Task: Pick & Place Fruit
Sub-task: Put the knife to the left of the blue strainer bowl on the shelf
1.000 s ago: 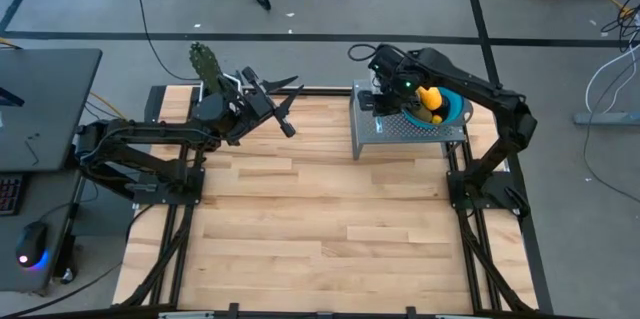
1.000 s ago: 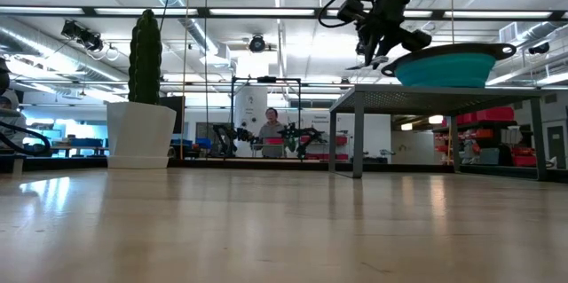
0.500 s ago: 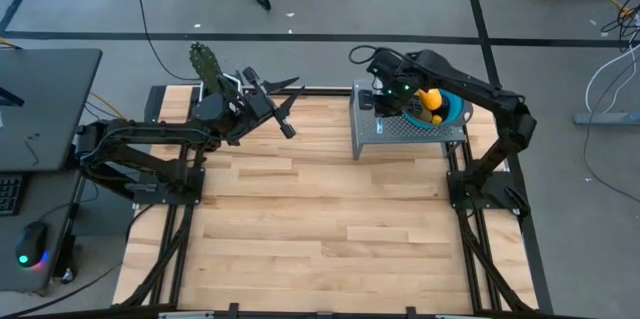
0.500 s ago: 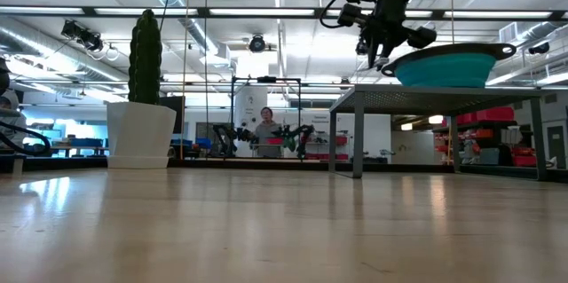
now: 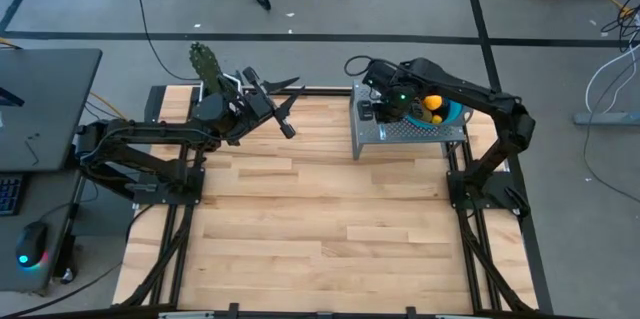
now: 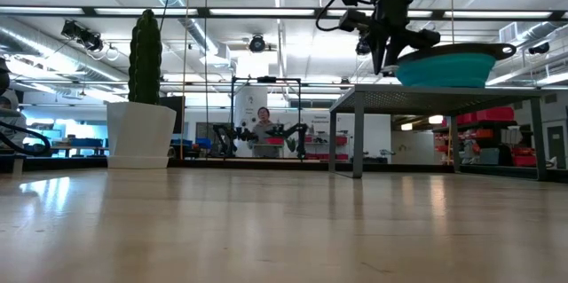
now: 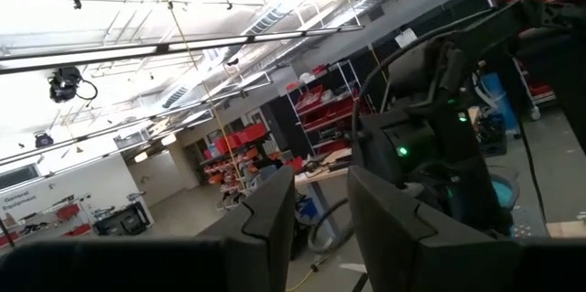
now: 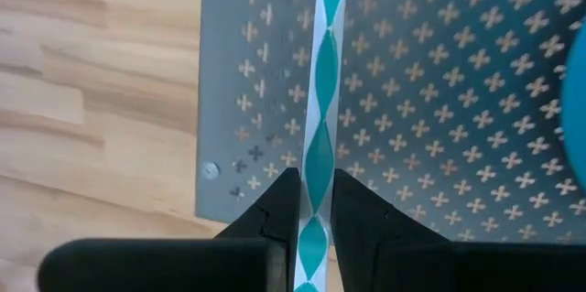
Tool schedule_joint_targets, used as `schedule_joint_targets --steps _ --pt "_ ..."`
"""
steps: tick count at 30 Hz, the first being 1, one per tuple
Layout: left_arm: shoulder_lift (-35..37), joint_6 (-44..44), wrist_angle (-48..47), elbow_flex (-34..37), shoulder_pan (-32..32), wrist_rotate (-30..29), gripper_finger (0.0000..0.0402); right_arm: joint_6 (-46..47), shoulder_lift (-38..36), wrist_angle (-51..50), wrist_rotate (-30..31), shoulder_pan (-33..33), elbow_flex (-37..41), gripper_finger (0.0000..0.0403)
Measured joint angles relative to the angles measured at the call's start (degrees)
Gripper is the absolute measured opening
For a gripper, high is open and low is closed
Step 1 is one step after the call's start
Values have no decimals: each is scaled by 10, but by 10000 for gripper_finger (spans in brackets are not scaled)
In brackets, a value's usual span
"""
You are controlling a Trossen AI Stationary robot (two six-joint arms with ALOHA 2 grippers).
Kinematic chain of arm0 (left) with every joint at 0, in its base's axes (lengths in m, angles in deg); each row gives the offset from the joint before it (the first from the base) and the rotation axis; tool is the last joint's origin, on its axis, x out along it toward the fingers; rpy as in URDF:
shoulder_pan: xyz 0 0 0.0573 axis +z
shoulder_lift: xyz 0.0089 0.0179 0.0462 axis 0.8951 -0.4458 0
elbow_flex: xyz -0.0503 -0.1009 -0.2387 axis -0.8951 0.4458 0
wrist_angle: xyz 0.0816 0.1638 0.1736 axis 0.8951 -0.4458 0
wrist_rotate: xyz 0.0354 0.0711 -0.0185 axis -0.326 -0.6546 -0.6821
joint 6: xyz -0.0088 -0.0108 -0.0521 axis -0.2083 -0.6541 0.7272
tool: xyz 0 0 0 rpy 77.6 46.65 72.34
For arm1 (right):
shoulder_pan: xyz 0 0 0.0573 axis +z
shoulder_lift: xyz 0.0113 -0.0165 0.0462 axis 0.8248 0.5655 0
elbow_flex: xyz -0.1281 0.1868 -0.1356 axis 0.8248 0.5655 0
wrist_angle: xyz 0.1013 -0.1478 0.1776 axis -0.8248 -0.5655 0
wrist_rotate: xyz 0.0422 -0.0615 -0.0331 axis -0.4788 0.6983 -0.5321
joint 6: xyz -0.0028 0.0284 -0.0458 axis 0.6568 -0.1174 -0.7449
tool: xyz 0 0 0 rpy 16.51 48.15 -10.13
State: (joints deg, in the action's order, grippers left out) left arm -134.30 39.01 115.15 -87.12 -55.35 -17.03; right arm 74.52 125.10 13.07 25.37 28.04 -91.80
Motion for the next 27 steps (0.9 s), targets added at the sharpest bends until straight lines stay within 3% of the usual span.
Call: schedule_joint_targets --steps 6,19,27 --pt "0 0 0 0 0 0 112 -9 0 -1 42 21 5 51" --pt "0 4 -1 0 0 0 112 -9 0 6 29 29 5 51" --pt "0 5 -1 0 -2 0 112 -32 0 25 65 12 5 51"
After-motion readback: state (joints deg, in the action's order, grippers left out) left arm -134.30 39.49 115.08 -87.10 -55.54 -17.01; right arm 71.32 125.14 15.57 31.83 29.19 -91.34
